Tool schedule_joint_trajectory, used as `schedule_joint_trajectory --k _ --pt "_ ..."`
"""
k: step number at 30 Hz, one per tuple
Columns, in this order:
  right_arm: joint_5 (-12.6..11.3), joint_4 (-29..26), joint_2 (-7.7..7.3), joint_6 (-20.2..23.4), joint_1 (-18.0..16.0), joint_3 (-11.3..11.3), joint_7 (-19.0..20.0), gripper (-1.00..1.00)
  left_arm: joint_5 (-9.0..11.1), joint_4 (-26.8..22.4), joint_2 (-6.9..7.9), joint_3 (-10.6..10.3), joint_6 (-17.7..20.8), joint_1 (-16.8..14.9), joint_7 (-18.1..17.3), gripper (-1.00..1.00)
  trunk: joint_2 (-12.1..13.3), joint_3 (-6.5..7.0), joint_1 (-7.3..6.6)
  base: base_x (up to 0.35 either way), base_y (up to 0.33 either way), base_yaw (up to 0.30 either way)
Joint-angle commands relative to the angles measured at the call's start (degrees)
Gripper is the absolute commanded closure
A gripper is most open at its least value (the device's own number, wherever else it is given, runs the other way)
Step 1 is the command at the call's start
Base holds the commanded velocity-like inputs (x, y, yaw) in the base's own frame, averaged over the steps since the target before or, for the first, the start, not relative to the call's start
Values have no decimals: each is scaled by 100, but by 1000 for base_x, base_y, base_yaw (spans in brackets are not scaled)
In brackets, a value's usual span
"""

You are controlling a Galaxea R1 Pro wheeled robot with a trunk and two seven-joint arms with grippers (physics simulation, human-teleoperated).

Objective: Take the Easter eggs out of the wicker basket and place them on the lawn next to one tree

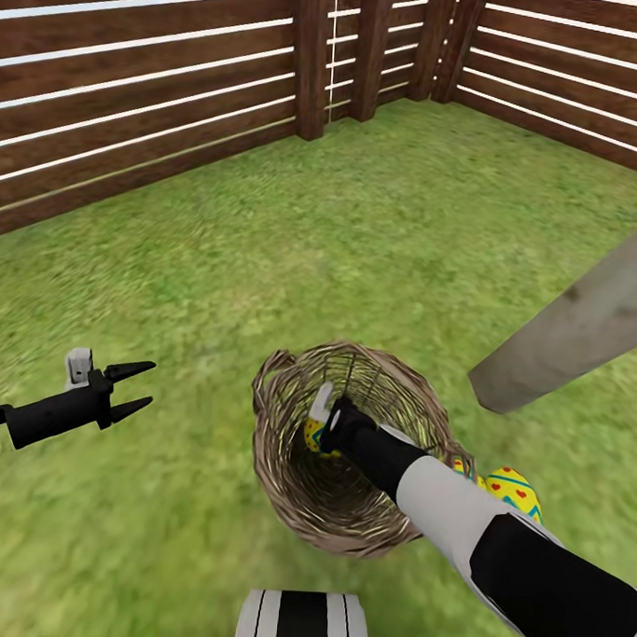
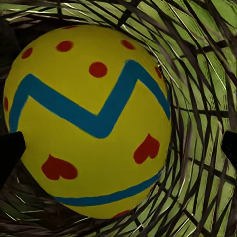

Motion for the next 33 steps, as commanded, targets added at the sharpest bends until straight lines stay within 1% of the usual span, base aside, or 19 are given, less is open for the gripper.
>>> schedule_joint_trajectory --k 1,4,6,9,11,22,24,25,30,33 --pt "60 -10 1 24 -4 16 52 -100 55 -2 0 5 21 -3 49 -100 -3 -27 1 0 0 0" --pt "56 -10 5 16 -4 16 97 -100 55 -2 0 5 21 -3 49 -100 -3 -27 1 0 0 0" --pt "50 -8 6 11 -4 15 104 -100 55 -2 0 5 21 -3 49 -100 -6 -71 6 0 0 0" --pt "45 2 7 -1 -4 9 112 -100 55 -2 0 5 21 -3 49 -100 -6 -71 6 0 0 0" --pt "40 6 10 -3 -4 8 112 -100 55 -2 0 5 21 -3 49 -100 -9 -115 11 0 0 0" --pt "37 16 37 5 -4 11 107 -100 55 6 0 5 21 -3 49 -100 -11 -159 17 0 0 0" --pt "37 15 46 5 -4 13 108 -100 55 6 0 5 21 -3 49 -100 -14 -204 22 0 0 0" --pt "37 11 49 10 -4 15 108 -100 55 7 0 5 21 -3 49 -100 -14 -204 22 0 0 0" --pt "37 8 51 21 -4 16 109 -100 55 7 0 5 21 -3 47 -100 -21 -315 35 0 0 0" --pt "39 1 51 31 -4 16 106 -100 55 7 0 5 21 -3 43 -100 -22 -337 37 0 0 0"
